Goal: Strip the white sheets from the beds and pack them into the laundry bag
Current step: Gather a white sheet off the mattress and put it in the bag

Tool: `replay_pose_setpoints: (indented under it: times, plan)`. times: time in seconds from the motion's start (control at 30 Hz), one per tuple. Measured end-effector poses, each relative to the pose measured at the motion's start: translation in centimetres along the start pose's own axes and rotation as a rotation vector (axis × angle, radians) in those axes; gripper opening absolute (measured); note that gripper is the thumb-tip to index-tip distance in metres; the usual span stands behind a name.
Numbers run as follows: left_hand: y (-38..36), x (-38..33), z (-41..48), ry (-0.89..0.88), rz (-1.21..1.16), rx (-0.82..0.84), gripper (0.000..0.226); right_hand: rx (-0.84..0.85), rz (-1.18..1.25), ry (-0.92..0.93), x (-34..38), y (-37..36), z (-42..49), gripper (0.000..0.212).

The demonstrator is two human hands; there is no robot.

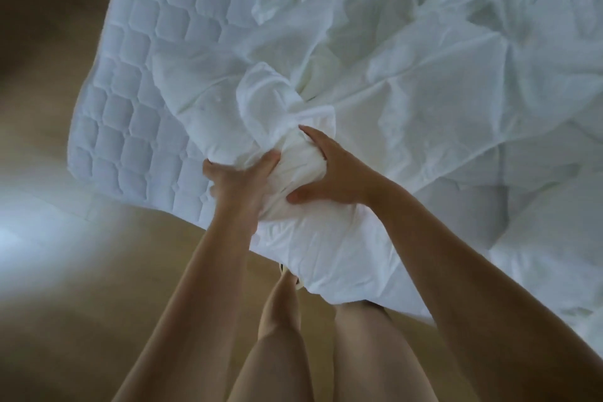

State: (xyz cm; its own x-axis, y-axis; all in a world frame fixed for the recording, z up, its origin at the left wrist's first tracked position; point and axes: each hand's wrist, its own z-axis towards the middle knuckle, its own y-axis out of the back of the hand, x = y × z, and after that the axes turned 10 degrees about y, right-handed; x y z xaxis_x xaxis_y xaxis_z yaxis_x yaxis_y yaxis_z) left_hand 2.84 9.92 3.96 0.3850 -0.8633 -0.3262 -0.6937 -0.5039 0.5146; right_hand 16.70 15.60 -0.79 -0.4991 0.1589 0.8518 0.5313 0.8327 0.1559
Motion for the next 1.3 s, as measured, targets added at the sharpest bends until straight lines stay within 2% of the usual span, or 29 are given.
replay_pose_setpoints:
  times: [0.1, 0.2, 0.27, 0.37, 0.43, 0.5, 0.57, 0.63, 0.7, 0.73, 0.8, 0.87, 0.97, 1.03, 1.13, 1.23, 1.3]
  plan:
    - [1.4, 0.5, 0.4, 0.013, 0.104, -0.059, 0.102, 0.131, 0.110, -0.078, 0.6, -0.6, 1.6, 0.113]
    - [0.9, 0.0, 0.5, 0.026, 0.143, -0.103, 0.103, 0.137, -0.055, -0.127, 1.2, 0.1, 2.4, 0.115]
    - [-0.3, -1.0, 0.6, 0.060, 0.121, -0.110, 0.101, 0.009, -0.218, -0.131, 2.2, 0.5, 1.6, 0.107]
    - [-2.4, -2.7, 0.0, 0.076, 0.122, -0.086, 0.095, -0.273, -0.381, -0.046, 4.6, -0.5, -1.5, 0.081]
    - [-3.3, -3.7, -0.3, 0.038, 0.199, -0.054, 0.098, -0.216, -0.411, -0.014, 5.8, -2.5, -3.3, 0.089]
    - [-3.7, -4.8, 0.0, 0.013, 0.246, 0.029, 0.108, -0.129, -0.530, -0.080, 5.4, -4.2, -3.8, 0.107]
    - [-3.6, -5.8, -0.1, 0.001, 0.252, 0.157, 0.106, -0.156, -0.625, -0.105, 3.9, -3.0, -2.7, 0.119]
    - [-3.1, -6.0, -0.8, -0.168, 0.330, 0.252, 0.087, -0.208, -0.547, -0.101, 2.8, 0.2, -1.6, 0.123]
    - [-2.6, -5.6, -0.9, -0.527, 0.569, 0.354, 0.080, -0.198, -0.318, -0.136, 1.8, 4.2, -0.8, 0.126]
    - [-2.3, -5.5, -1.0, -0.754, 0.797, 0.387, 0.084, -0.180, -0.222, -0.165, 1.5, 5.9, -0.5, 0.129]
    - [-1.6, -5.2, -0.2, -1.143, 1.344, 0.288, 0.103, -0.178, -0.149, -0.203, 1.0, 8.0, -0.3, 0.136]
    - [-1.9, -5.2, 1.8, -1.357, 1.626, 0.126, 0.124, -0.217, -0.193, -0.230, 1.1, 8.6, -0.1, 0.133]
    - [-4.1, -7.0, 2.9, -1.411, 1.648, 0.111, 0.134, -0.455, -0.391, -0.227, 2.9, 7.1, -0.9, 0.096]
    - [-5.9, -9.3, 2.4, -1.445, 1.636, 0.145, 0.131, -0.594, -0.538, -0.216, 4.3, 4.1, -2.2, 0.086]
    - [-8.6, -12.6, 1.7, -1.504, 1.575, 0.229, 0.132, -0.592, -0.639, -0.319, 4.6, 0.5, -2.3, 0.101]
    - [-10.2, -14.8, 1.2, -1.473, 1.550, 0.367, 0.127, -0.576, -0.648, -0.434, 3.9, 2.0, -0.3, 0.121]
    - [-9.7, -15.9, 1.9, -1.464, 1.417, 0.429, 0.114, -0.535, -0.623, -0.467, 3.6, 4.1, 0.6, 0.128]
